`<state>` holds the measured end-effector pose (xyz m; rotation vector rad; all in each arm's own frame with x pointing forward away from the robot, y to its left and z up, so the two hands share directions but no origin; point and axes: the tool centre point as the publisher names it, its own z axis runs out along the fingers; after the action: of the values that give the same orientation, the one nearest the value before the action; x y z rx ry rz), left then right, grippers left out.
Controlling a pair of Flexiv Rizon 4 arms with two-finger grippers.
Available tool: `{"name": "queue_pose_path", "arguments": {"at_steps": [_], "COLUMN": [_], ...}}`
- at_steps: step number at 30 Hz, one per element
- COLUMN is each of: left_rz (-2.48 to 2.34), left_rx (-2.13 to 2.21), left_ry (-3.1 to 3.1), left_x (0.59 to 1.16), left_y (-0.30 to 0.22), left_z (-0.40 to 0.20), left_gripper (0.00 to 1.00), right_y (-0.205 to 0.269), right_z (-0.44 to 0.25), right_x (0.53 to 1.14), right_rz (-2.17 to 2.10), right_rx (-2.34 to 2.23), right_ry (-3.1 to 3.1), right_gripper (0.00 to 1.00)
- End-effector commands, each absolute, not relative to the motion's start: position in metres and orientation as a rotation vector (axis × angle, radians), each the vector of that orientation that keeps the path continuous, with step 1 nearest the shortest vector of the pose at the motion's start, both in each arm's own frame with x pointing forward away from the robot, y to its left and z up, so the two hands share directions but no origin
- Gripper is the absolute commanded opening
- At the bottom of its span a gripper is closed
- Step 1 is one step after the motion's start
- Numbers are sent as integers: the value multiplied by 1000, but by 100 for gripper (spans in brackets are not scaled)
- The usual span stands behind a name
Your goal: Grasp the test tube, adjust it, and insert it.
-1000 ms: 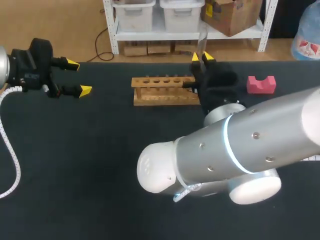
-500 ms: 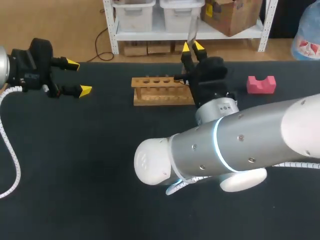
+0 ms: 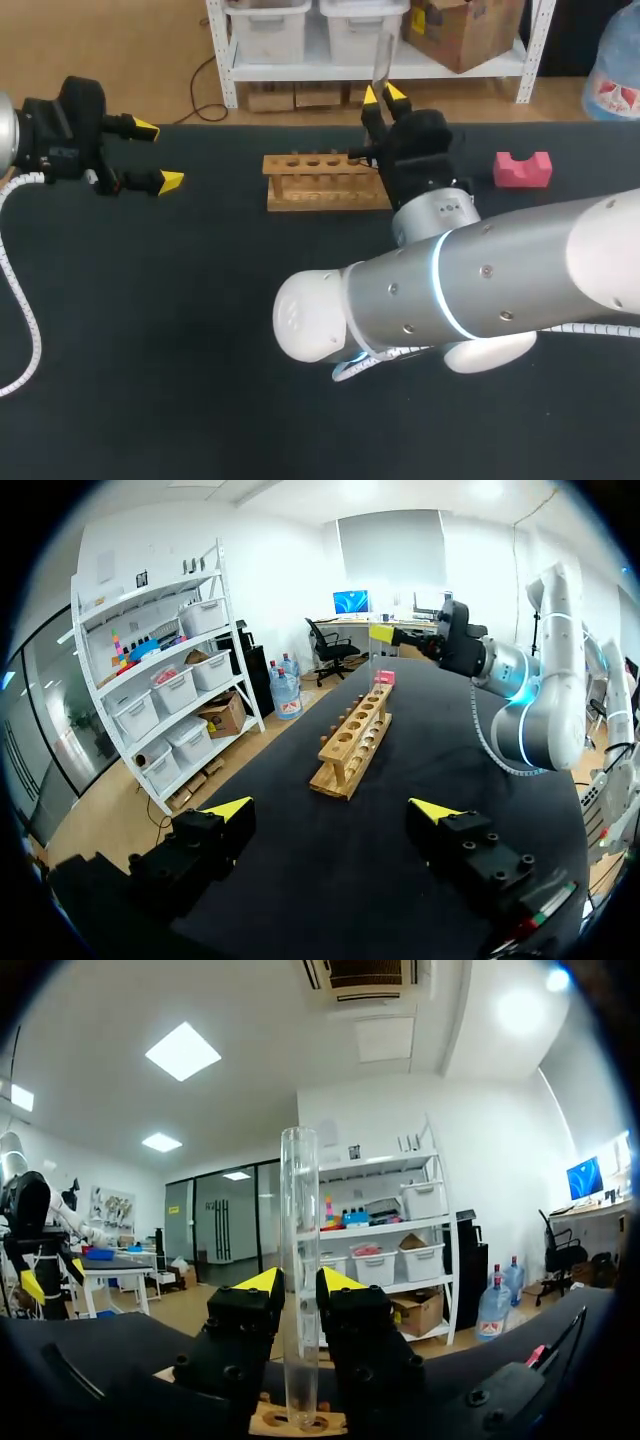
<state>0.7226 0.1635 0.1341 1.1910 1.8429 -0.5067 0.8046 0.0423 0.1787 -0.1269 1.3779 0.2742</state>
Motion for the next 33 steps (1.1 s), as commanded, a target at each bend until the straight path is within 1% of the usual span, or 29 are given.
{"name": "queue_pose_path", "arguments": {"at_steps": [1, 33], "left_rz": [-506, -506], "left_rx": [1187, 1187], "left_ry": [1833, 1833], "left_x": [722, 722], "left_y": [164, 164], "left_z": [132, 132], "left_gripper": [100, 100], "right_y": [40, 36], "right_z": [176, 144], "right_x": [807, 816], "right_rz": [265, 270], "right_rx": [-135, -143], "right_ry": [1385, 1441], "right_gripper": [0, 0]}}
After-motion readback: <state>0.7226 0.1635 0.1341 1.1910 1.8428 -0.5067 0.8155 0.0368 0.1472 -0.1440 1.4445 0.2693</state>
